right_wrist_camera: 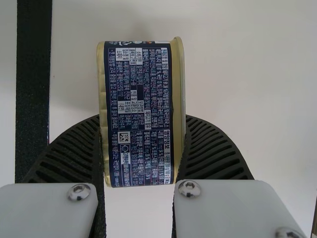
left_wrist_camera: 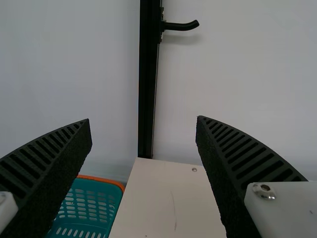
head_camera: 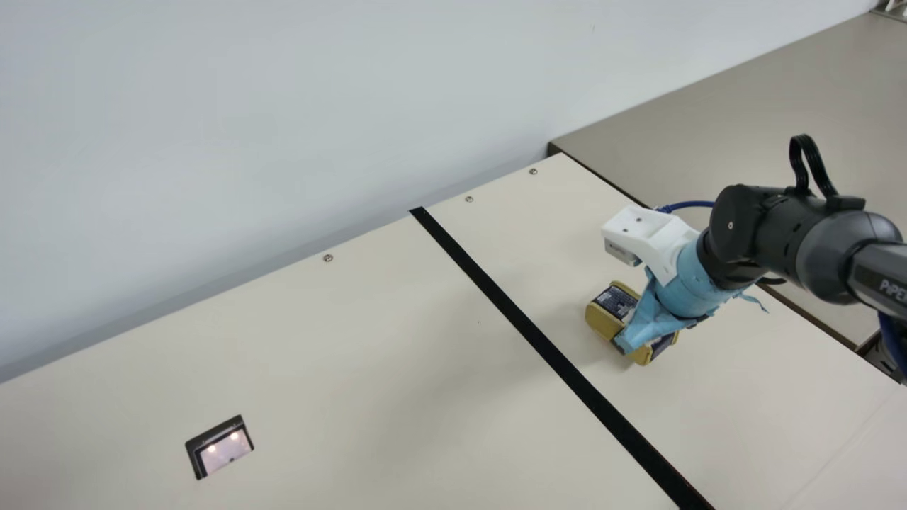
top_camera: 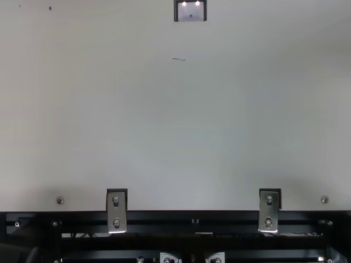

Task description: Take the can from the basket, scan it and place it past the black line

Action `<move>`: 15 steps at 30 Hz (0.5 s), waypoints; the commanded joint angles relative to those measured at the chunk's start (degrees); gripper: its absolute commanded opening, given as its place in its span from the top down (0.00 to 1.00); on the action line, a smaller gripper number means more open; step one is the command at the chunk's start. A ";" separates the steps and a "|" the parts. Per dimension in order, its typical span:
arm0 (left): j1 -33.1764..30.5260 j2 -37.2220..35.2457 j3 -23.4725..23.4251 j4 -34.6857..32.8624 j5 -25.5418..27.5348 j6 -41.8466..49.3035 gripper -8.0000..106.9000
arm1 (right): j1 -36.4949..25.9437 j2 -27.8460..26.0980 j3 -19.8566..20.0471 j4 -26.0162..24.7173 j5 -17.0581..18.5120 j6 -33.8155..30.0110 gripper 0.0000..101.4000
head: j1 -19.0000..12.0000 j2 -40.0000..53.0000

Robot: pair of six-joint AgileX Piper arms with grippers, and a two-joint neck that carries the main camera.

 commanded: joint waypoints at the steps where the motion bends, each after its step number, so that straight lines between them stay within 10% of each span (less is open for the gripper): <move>1: 0.00 0.00 0.00 0.00 0.00 0.00 0.15 | 0.07 0.22 -0.13 -0.15 -0.26 0.05 1.00 | -2.13 -1.42; 4: 0.00 0.00 0.00 0.00 0.00 0.00 0.15 | 0.25 0.73 -0.30 -0.27 -0.54 0.21 1.00 | -2.13 -1.42; 5: 0.00 0.00 0.00 0.00 0.00 0.00 0.15 | 0.32 0.89 -0.35 -0.39 -0.70 0.27 0.75 | -2.13 -1.42; 6: 0.00 0.00 0.00 0.00 0.00 0.00 0.15 | 0.39 1.04 -0.40 -0.53 -0.84 0.34 0.22 | -2.13 -1.42; 7: 0.00 0.00 0.00 0.00 0.00 0.00 0.15 | 0.32 0.96 -0.35 -0.41 -0.92 0.25 0.00 | -2.13 -1.42; 15: 0.00 0.00 0.00 0.00 0.00 0.00 0.15 | 0.32 0.97 -0.57 -0.47 -2.00 0.33 0.00 | -2.13 -1.42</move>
